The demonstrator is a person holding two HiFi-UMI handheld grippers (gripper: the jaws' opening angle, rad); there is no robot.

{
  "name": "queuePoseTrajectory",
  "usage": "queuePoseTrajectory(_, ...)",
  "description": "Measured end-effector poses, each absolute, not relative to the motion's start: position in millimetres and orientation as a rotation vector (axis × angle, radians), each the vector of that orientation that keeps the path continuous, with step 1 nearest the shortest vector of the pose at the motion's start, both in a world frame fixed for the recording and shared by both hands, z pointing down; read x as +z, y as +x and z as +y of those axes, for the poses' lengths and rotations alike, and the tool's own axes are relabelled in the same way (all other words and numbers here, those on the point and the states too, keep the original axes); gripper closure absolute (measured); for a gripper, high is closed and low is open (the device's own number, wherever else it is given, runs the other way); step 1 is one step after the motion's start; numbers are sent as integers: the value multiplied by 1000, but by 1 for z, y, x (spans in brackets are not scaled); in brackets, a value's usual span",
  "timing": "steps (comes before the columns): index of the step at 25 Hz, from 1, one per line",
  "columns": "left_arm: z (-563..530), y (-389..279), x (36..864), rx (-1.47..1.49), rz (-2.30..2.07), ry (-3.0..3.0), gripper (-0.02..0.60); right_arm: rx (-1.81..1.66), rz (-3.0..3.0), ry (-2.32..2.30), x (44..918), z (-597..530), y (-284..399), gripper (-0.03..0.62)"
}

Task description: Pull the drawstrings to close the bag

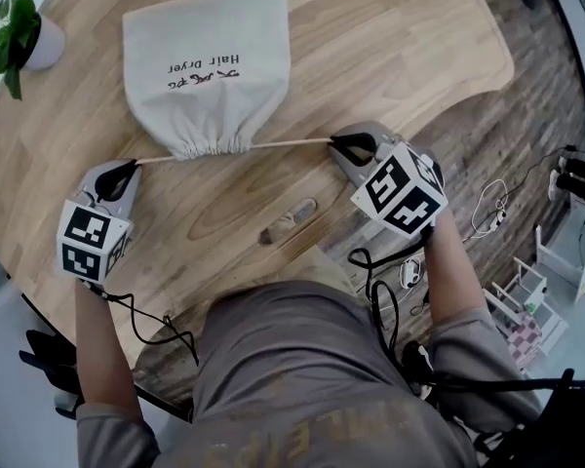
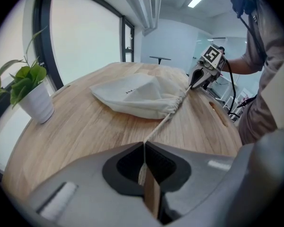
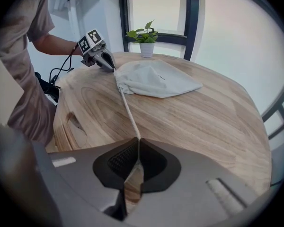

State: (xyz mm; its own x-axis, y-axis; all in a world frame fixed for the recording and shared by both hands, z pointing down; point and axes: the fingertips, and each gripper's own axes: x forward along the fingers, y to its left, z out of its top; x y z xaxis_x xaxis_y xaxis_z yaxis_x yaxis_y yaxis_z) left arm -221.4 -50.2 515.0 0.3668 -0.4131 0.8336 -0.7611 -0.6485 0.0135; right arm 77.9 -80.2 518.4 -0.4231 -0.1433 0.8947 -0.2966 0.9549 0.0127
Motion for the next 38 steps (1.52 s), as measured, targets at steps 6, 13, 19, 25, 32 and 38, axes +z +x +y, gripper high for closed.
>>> queuePoseTrajectory(6,-25,-206,504,1114,-982,2224,393,289,-1984,277,513,-58,80,431)
queuePoseTrajectory(13,-45,-172,467,1104,-949,2396,388,143,-2135,210,470,-67,14,393)
queuePoseTrajectory(19,-45,-153,481,1139,-861,2414,388,123,-2141,132,483,-57,-16,421)
queuePoseTrajectory(25,-43,-156,500,1176,-820,2393,388,101,-2122,123,502,-59,-20,447)
queuePoseTrajectory(32,-43,-155,507,1201,-775,2396,388,103,-2123,116,510,-59,-19,476)
queuePoseTrajectory(38,-44,-152,505,1217,-763,2433,426,117,-2140,124,510,-59,-18,477)
